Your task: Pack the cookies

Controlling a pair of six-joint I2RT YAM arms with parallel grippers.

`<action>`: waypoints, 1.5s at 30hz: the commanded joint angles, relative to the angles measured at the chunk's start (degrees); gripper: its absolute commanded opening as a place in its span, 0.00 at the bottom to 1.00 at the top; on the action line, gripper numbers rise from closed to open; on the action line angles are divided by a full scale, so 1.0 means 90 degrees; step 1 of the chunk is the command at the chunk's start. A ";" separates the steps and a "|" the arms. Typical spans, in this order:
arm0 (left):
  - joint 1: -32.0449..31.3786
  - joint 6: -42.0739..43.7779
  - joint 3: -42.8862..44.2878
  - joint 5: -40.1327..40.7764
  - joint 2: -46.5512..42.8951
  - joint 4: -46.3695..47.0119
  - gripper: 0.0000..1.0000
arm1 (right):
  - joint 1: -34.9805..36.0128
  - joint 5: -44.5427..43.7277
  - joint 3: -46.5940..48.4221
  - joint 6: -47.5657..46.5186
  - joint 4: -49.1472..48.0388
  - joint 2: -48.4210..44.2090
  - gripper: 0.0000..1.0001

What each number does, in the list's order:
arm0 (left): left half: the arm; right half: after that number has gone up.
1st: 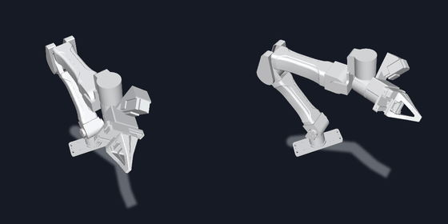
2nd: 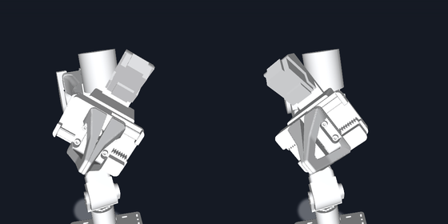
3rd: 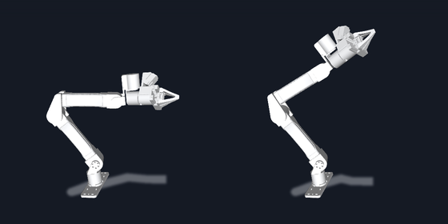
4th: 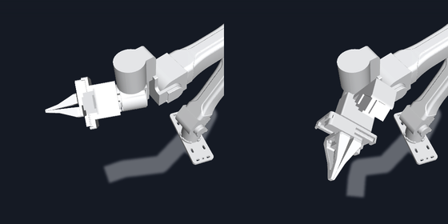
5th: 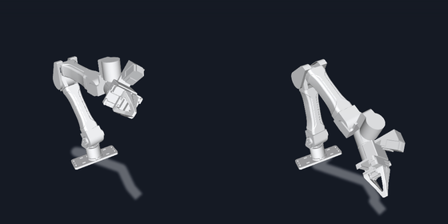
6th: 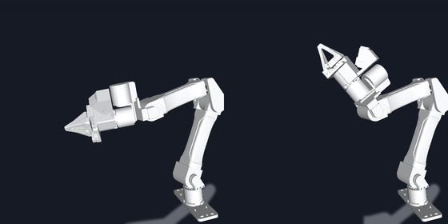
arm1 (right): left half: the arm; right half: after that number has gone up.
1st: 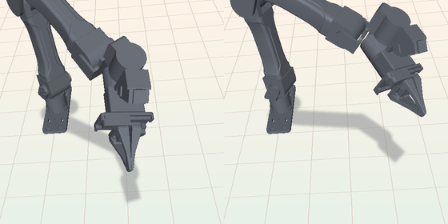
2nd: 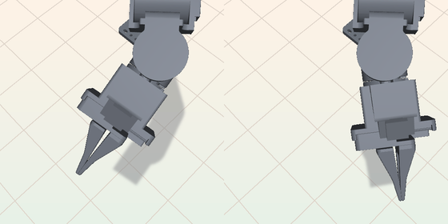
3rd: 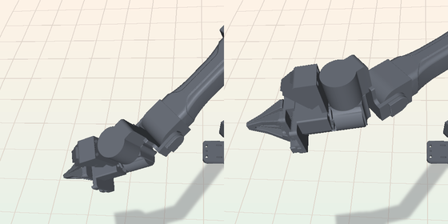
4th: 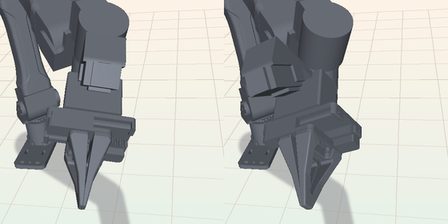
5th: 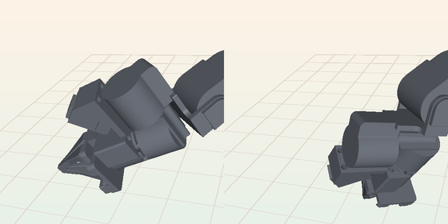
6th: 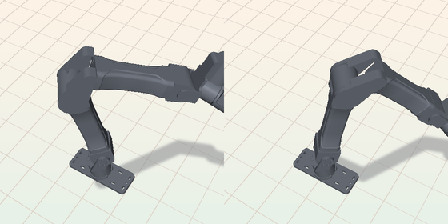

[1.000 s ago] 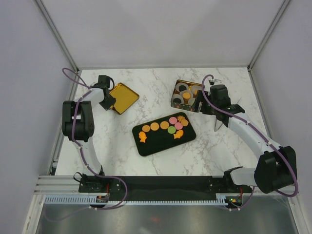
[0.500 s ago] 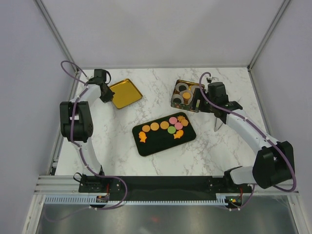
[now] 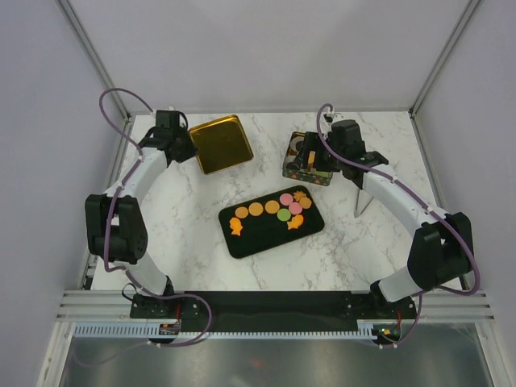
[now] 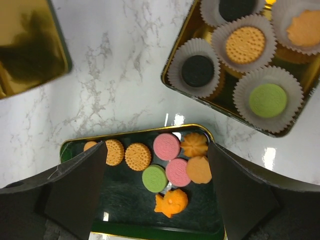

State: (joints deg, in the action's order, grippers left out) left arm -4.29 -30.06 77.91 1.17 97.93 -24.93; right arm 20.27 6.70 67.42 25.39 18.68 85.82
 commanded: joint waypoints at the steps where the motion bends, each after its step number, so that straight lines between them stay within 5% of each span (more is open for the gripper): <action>1: -0.0634 0.0430 -0.0199 -0.0559 -0.0470 0.0309 0.02 | 0.0120 0.0582 0.0458 -0.0066 -0.0434 0.0210 0.90; 15: -0.2042 0.0538 -0.0482 -0.1194 -0.1164 0.0591 0.02 | 0.0150 0.1404 0.0566 0.0138 -0.0952 0.0689 0.91; 19: -0.2159 0.0489 -0.0551 -0.1379 -0.1164 0.0854 0.02 | 0.0150 0.1658 0.0556 0.0420 -0.1147 0.0738 0.85; 25: -0.2267 0.0392 -0.0766 -0.1594 -0.1125 0.1265 0.02 | 0.0150 0.1639 0.0702 0.0626 -0.1099 0.0777 0.51; 29: -0.2316 0.0391 -0.0863 -0.1634 -0.1135 0.1500 0.04 | 0.0140 0.1658 0.0741 0.0782 -0.1011 0.0777 0.17; 31: -0.2326 0.0411 -0.0903 -0.1644 -0.1213 0.1666 0.16 | 0.0140 0.1726 0.0790 0.0851 -0.0982 0.0767 0.02; 36: -0.2326 0.0635 -0.0659 -0.1302 -0.1437 0.1783 0.64 | 0.0130 0.1756 0.1131 0.0959 -0.0758 0.0874 0.00; 38: -0.2326 0.0849 -0.0552 -0.1205 -0.1603 0.1813 0.74 | 0.0082 0.1746 0.1512 0.0958 -0.0485 0.1069 0.00; 45: -0.3388 0.2576 -0.0716 0.0327 -0.2296 0.1959 0.78 | -0.0152 0.1658 0.2732 0.1153 0.0327 0.1743 0.00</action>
State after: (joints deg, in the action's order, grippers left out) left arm -29.67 -17.61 70.94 -3.88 80.93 -11.31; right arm 20.12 21.98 86.61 34.26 19.00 100.03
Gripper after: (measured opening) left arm 0.775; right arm 0.173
